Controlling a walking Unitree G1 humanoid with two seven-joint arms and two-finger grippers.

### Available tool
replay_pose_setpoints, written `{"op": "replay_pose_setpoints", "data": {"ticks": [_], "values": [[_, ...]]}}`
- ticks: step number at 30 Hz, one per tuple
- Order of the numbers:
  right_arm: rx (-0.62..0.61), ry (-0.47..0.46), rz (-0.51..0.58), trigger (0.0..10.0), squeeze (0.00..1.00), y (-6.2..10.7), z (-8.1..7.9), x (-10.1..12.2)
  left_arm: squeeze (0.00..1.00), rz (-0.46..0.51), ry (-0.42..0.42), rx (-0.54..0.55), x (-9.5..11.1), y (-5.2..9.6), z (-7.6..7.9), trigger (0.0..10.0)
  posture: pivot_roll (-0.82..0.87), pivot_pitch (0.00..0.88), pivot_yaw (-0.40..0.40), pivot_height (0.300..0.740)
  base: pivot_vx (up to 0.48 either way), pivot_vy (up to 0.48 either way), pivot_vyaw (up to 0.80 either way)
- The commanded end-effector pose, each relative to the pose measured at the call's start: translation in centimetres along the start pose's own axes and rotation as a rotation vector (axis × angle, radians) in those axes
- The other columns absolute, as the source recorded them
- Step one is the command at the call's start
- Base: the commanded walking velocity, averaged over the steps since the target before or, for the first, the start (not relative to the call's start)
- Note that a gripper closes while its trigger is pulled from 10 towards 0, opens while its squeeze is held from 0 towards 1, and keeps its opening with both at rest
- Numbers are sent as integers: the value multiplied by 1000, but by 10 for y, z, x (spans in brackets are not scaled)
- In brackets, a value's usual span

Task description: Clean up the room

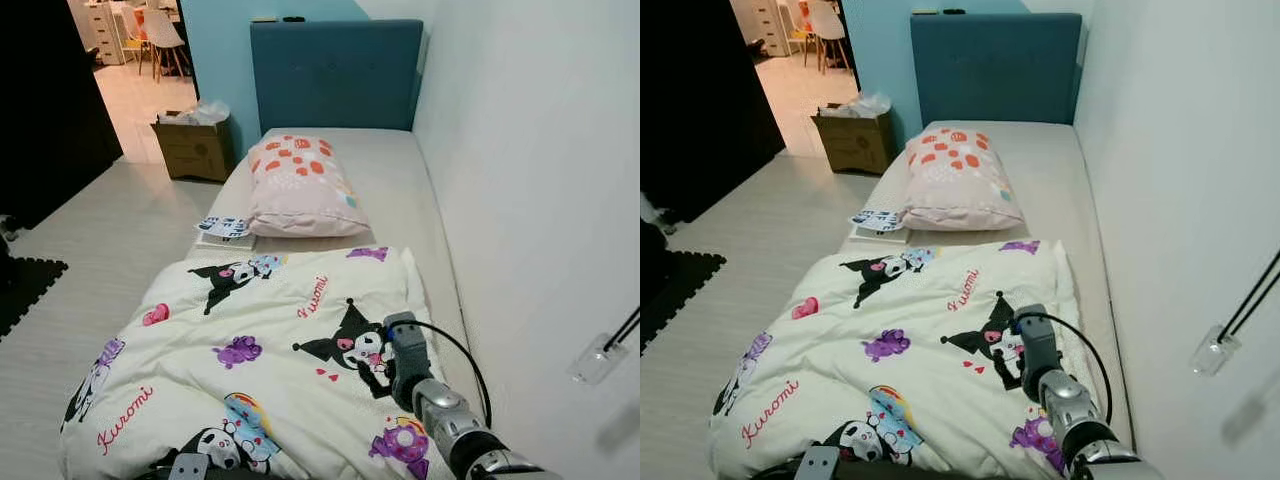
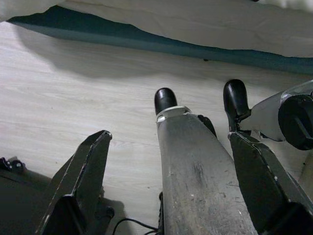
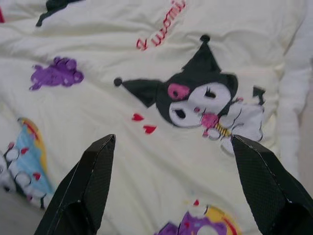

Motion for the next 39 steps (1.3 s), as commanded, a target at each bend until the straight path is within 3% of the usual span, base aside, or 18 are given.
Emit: {"op": "replay_pose_setpoints", "data": {"ticks": [1,6,9,14,25,31,32,33,34,35,36,37,38,39], "values": [[-18,-17,17,10000,0,-2,2,10,0,23,25,14,5,0,-8,10000,-131,0,-7,700,0,0,0],[-51,-23,28,10000,0,-2,9,15,0,55,32,14,15,0,-9,10000,-122,0,-11,690,0,0,0],[-116,-70,53,10000,0,1,25,22,0,124,46,15,37,-1,-12,10000,-117,0,-13,675,0,0,0],[-165,-108,77,10000,0,5,39,29,0,180,48,6,55,0,-13,10000,-114,0,-9,650,0,0,0],[-200,-129,85,10000,0,6,46,31,0,230,51,-7,67,1,-13,10000,-98,0,-5,615,0,0,0],[-205,-154,102,10000,0,6,47,35,0,336,96,17,90,6,-27,10000,-79,0,-2,590,0,0,0],[-203,-160,111,10000,0,6,48,37,0,376,106,20,100,8,-30,10000,-73,0,1,585,0,0,0],[-197,-178,141,10000,0,7,49,45,0,500,127,13,128,16,-37,10000,-61,0,4,575,0,0,0],[-197,-178,141,10000,0,7,49,45,0,500,127,13,128,16,-37,10000,-61,0,4,575,0,0,0],[-190,-192,161,10000,0,7,50,51,0,579,136,3,147,22,-40,10000,-59,0,4,570,0,0,0],[-190,-192,161,10000,0,7,50,51,0,579,136,3,147,22,-40,10000,-59,0,4,570,0,0,0],[-183,-207,185,10000,0,7,51,58,0,666,132,-13,166,31,-42,10000,-49,0,8,565,0,0,0],[-183,-207,185,10000,0,7,51,58,0,666,132,-13,166,31,-42,10000,-49,0,8,565,0,0,0],[-177,-222,214,10000,0,8,53,67,0,778,113,-35,190,43,-44,10000,-35,18,11,560,0,0,0]]}}
Point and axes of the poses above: a point about 5 cm out from each wrist's last joint towards the gripper, its own y axis pointing back from the gripper into the wrist, its own x axis along the axis of the wrist's last joint, z = x × y, the point moved 3 cm from there along -y, pointing out of the wrist towards the gripper, and after that the axes turned 7 degrees about -y, right-handed, at the moved point
